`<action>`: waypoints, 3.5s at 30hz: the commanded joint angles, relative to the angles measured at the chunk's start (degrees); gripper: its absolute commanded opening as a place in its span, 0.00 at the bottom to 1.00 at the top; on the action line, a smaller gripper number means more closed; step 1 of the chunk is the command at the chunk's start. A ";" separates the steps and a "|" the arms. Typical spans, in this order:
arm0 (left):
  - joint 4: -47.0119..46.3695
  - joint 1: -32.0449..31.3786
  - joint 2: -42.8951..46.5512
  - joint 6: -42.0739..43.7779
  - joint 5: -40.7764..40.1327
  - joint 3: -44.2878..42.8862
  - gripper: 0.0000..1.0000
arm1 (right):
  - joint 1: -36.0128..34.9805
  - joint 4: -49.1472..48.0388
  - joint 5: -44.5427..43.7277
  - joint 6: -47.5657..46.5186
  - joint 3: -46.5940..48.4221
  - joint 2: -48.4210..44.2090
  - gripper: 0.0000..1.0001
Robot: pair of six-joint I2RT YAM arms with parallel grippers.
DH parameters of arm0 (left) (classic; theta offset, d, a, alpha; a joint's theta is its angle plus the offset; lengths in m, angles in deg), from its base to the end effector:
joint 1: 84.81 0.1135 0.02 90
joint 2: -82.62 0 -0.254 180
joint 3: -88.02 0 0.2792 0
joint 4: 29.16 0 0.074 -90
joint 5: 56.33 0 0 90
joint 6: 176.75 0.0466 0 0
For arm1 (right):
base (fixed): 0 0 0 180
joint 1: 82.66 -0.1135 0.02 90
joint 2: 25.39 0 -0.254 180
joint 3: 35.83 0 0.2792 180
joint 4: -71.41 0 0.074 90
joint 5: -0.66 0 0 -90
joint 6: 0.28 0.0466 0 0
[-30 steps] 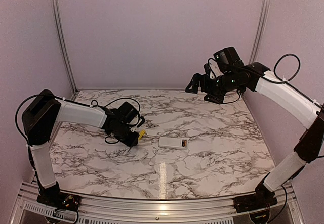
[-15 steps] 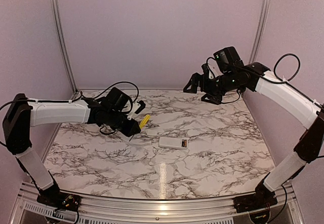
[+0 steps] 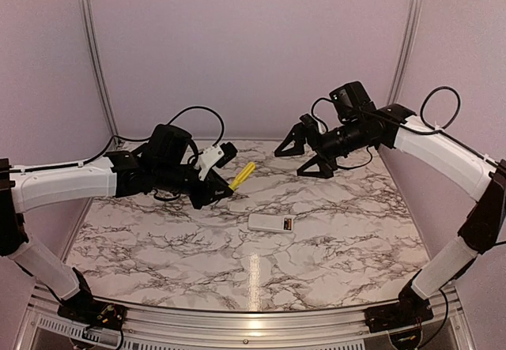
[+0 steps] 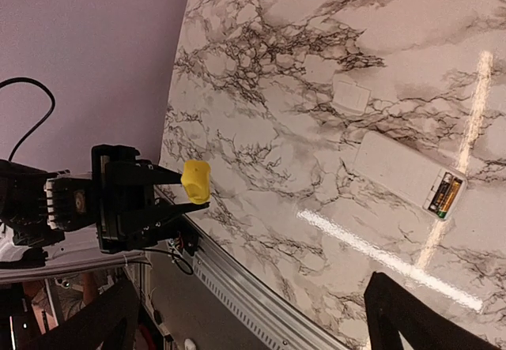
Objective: Unload the batteries from the remote control
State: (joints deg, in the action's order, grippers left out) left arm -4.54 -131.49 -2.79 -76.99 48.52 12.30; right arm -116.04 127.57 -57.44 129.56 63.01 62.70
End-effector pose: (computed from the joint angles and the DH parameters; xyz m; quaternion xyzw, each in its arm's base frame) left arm 0.2474 -0.2797 0.2526 0.4678 0.7440 -0.2550 0.4032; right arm 0.2917 0.2217 0.3386 -0.0540 0.8941 0.4216 0.1412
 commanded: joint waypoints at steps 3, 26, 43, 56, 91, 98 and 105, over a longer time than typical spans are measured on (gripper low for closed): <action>1.80 -3.15 -0.56 11.34 3.73 -2.92 0.00 | 0.52 -3.36 12.93 4.77 -1.86 0.98 0.98; 2.35 -8.08 -8.19 20.68 3.70 -10.42 0.00 | -3.24 -3.95 18.99 8.03 -2.68 5.29 0.79; 1.50 -8.08 -10.06 18.18 1.94 -11.55 0.00 | -3.99 -3.50 17.57 8.39 -2.72 5.51 0.52; 2.18 -8.08 -10.30 17.19 0.70 -11.99 0.00 | -4.57 -3.30 16.28 8.00 -2.85 5.74 0.44; 2.73 -8.78 -9.87 19.29 0.27 -11.23 0.00 | -5.31 -0.50 14.42 5.00 -0.21 7.49 0.26; 2.70 -8.78 -9.61 20.35 -0.19 -10.95 0.00 | -5.37 -0.68 14.25 5.08 -0.27 7.77 0.24; 2.32 -8.91 -9.17 21.56 -1.84 -10.56 0.00 | -5.37 -1.23 13.64 5.86 -0.30 7.66 0.27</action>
State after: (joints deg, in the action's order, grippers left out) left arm -2.55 -139.91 -12.30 -56.81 48.10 1.46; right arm -121.03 127.22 -43.32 135.11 60.12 69.65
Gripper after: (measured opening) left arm 0.184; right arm 0.270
